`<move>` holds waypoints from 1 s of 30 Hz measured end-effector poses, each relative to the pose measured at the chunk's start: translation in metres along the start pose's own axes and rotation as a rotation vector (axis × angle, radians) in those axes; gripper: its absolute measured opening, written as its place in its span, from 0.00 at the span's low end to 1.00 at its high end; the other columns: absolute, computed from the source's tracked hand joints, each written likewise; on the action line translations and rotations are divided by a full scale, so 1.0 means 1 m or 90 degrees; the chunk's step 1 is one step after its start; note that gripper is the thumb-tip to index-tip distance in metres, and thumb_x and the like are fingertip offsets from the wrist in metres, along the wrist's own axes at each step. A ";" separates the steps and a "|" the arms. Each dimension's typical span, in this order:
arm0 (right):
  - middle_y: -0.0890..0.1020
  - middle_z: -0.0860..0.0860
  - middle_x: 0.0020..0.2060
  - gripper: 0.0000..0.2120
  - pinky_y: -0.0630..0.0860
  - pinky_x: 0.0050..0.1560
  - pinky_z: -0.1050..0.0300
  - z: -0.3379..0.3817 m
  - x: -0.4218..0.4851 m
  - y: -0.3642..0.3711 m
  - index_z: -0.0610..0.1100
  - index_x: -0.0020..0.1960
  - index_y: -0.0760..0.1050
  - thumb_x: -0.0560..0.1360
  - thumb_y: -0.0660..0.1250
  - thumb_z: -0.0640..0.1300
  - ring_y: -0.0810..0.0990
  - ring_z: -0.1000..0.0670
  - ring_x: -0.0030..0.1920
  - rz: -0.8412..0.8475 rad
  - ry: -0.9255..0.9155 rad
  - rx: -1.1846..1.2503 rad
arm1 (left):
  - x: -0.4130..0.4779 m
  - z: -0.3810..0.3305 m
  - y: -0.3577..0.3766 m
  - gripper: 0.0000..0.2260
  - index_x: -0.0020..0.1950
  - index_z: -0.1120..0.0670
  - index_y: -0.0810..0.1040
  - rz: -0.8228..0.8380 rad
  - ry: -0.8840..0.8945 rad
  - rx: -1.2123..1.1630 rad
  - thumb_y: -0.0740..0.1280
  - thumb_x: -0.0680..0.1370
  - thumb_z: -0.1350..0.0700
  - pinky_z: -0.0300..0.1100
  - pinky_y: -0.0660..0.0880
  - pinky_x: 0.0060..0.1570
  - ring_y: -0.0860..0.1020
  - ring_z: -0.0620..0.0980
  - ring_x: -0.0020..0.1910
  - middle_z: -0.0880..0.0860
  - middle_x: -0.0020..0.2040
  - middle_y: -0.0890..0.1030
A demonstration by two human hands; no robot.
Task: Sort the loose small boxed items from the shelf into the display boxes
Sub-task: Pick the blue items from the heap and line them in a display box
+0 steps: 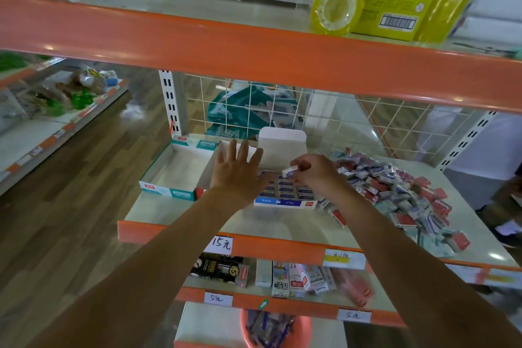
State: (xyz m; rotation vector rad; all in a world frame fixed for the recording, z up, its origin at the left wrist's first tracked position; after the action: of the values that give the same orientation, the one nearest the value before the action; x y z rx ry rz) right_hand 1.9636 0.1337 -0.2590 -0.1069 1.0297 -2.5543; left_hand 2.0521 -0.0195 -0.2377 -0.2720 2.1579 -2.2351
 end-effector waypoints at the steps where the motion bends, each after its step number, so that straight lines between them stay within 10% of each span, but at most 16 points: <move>1: 0.82 0.49 0.45 0.12 0.82 0.47 0.54 -0.002 0.002 0.002 0.42 0.55 0.79 0.72 0.72 0.36 0.83 0.51 0.44 -0.004 -0.001 0.013 | -0.001 0.001 0.001 0.28 0.76 0.47 0.50 0.006 0.002 0.001 0.47 0.79 0.36 0.59 0.49 0.74 0.47 0.60 0.76 0.54 0.78 0.49; 5: 0.81 0.52 0.43 0.08 0.77 0.39 0.64 0.002 0.002 0.007 0.45 0.53 0.78 0.74 0.71 0.42 0.81 0.54 0.41 -0.025 -0.053 -0.053 | -0.002 0.002 0.006 0.29 0.76 0.46 0.49 0.019 0.009 0.003 0.46 0.79 0.35 0.60 0.47 0.74 0.45 0.60 0.76 0.54 0.78 0.47; 18: 0.80 0.49 0.43 0.04 0.77 0.44 0.53 0.015 -0.002 0.017 0.46 0.48 0.77 0.75 0.69 0.45 0.79 0.47 0.44 -0.103 -0.156 -0.334 | -0.002 0.006 0.015 0.28 0.76 0.47 0.49 0.017 0.017 -0.013 0.48 0.79 0.36 0.59 0.49 0.74 0.45 0.60 0.77 0.54 0.78 0.48; 30: 0.79 0.48 0.54 0.14 0.77 0.54 0.48 0.015 -0.008 0.017 0.47 0.61 0.78 0.77 0.64 0.47 0.76 0.46 0.55 -0.081 -0.203 -0.379 | 0.005 -0.009 0.008 0.28 0.76 0.47 0.50 -0.010 0.045 0.005 0.47 0.79 0.36 0.59 0.50 0.73 0.46 0.60 0.76 0.55 0.78 0.48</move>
State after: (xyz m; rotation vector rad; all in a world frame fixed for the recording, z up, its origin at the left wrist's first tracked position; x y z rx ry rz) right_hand 1.9791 0.1158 -0.2588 -0.7299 1.6427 -2.1467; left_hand 2.0447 -0.0116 -0.2454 -0.2135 2.1882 -2.2940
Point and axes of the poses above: each hand's wrist, its own x-axis towards the middle knuckle, its own y-axis out of the palm, z = x × y, the point moved 8 cm from there along x, towards the middle knuckle
